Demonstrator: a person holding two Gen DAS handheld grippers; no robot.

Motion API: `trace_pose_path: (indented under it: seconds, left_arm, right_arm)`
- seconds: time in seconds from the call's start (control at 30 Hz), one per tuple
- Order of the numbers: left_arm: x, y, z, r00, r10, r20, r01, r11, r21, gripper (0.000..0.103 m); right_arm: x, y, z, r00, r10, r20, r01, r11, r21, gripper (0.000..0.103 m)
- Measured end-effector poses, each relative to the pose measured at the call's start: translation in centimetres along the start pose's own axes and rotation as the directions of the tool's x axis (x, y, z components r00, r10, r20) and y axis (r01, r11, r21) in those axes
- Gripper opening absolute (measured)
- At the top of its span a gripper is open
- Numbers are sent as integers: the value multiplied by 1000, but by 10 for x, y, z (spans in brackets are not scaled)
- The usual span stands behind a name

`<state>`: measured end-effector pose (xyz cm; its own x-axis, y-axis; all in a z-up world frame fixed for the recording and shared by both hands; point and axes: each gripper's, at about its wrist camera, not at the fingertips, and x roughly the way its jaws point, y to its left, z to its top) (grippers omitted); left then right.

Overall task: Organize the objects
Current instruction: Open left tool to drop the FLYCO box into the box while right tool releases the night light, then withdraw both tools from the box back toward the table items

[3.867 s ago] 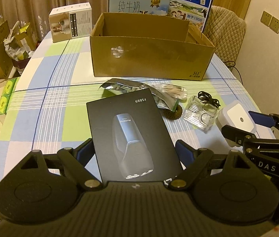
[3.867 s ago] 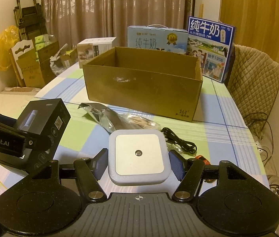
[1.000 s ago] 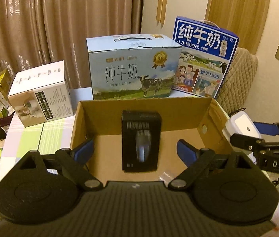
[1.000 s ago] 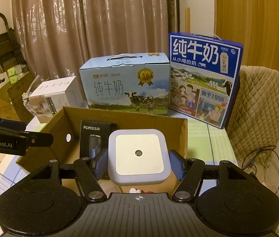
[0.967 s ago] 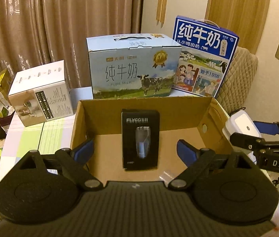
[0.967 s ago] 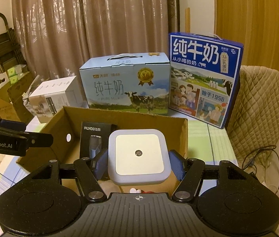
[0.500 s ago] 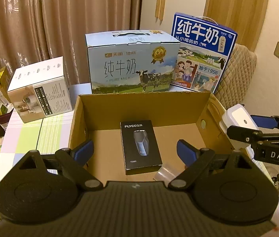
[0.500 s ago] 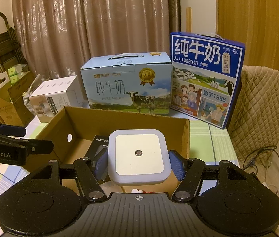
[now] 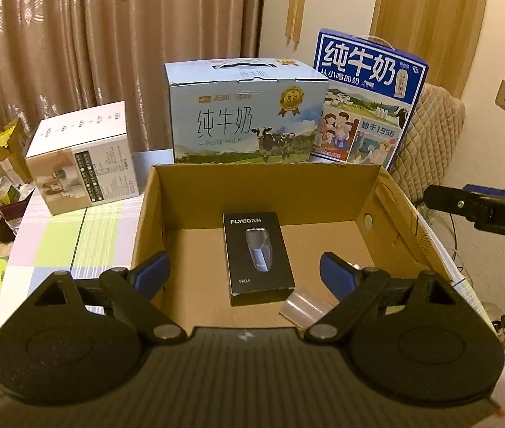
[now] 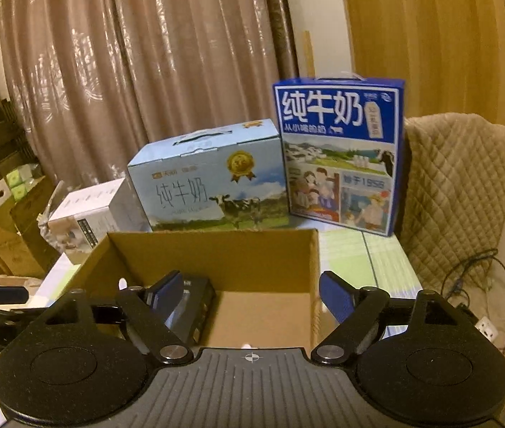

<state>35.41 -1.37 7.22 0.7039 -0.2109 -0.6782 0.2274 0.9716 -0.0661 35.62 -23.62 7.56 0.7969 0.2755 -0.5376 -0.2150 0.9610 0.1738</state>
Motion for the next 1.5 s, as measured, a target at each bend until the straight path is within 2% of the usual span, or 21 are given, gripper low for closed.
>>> trace_pose_path:
  seconds: [0.3,0.63,0.77,0.97,1.13,1.5]
  left_arm:
    - [-41,-5,-31,1000,5,22,-4,999,-37,89]
    - [-105,-11,-89,999,12,32,-8,994,-110,89]
    - [-130,-14,-122,1000,1,18,2,986,-164,89]
    - [-158,-23,-172,1000,-5,-20,1,983,-183,90]
    - [-175,-26,-203,999,20,-48,-29,983,-181,90]
    - [-190,-33,-221,999,17,-46,-25,986,-162,91]
  right_arm:
    - [-59,-13,-40,1000,8,-20,-6,997,83,80]
    - [-142,-20,-121,996,-8,-84,25,978,205,80]
    - [-173,-15,-151,994,0,-114,24,977,211,80]
    - [-210,1,-182,992,-17,-128,35,990,137,80]
    - [-232,6,-200,990,-11,-138,29,991,131,80]
    - [-238,0,-212,987,-48,-154,64,993,99,80]
